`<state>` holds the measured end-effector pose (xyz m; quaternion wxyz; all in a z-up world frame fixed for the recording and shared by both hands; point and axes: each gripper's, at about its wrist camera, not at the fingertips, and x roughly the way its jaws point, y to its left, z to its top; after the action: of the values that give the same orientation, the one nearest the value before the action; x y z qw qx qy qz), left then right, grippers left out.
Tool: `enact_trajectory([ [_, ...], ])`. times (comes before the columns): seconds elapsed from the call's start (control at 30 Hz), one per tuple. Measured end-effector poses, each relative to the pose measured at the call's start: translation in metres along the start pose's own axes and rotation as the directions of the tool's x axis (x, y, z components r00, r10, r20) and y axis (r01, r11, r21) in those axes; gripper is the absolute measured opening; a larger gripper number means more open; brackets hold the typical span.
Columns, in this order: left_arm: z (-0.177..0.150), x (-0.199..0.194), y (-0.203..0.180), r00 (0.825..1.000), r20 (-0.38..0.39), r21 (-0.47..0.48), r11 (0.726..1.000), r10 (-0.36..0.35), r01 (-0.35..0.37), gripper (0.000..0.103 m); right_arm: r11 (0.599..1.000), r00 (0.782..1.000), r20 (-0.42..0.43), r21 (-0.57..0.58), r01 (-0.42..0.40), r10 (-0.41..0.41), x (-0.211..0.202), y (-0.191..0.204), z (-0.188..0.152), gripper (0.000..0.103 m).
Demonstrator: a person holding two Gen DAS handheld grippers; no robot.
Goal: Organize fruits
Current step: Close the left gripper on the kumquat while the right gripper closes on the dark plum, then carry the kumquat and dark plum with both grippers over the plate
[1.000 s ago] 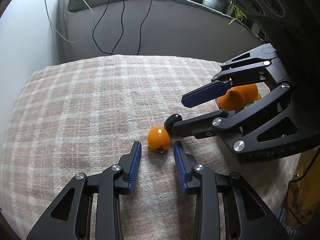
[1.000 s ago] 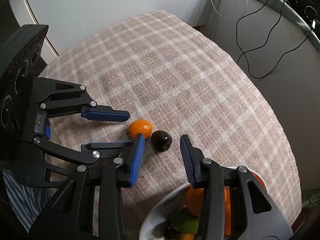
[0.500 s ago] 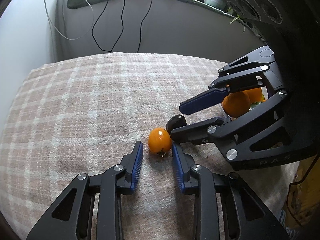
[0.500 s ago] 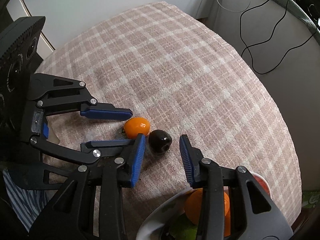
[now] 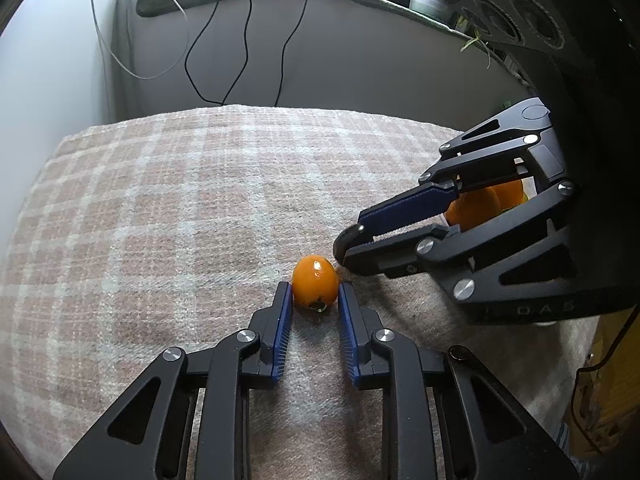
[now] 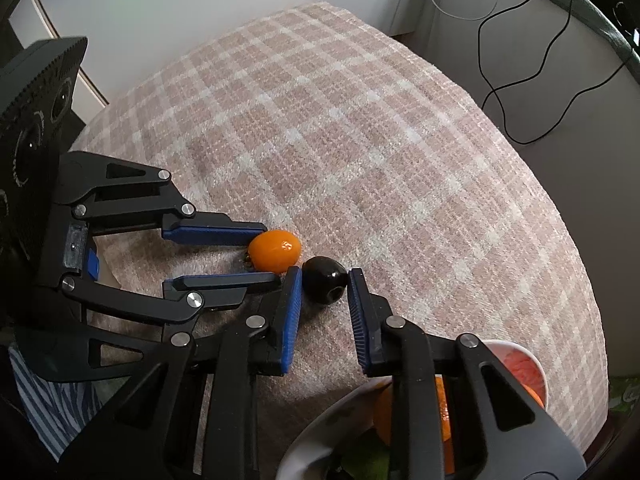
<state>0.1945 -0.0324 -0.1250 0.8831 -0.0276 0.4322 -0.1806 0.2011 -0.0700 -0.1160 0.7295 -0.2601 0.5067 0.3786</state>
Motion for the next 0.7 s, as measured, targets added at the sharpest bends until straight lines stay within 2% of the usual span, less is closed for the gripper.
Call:
enact_trajectory([
  [0.33,-0.011,-0.02,0.011,1.0,0.025,-0.019,1.0,-0.003,0.004,0.021,0.999,0.998,0.067,0.047,0.0,-0.004,-0.027,-0.004,-0.004,0.024],
  [0.7,-0.022,-0.051,-0.006,0.997,0.068,-0.01,0.999,-0.04,0.04,0.021,0.993,0.986,0.167,0.121,-0.003,-0.017,-0.077,-0.016,-0.035,0.024],
])
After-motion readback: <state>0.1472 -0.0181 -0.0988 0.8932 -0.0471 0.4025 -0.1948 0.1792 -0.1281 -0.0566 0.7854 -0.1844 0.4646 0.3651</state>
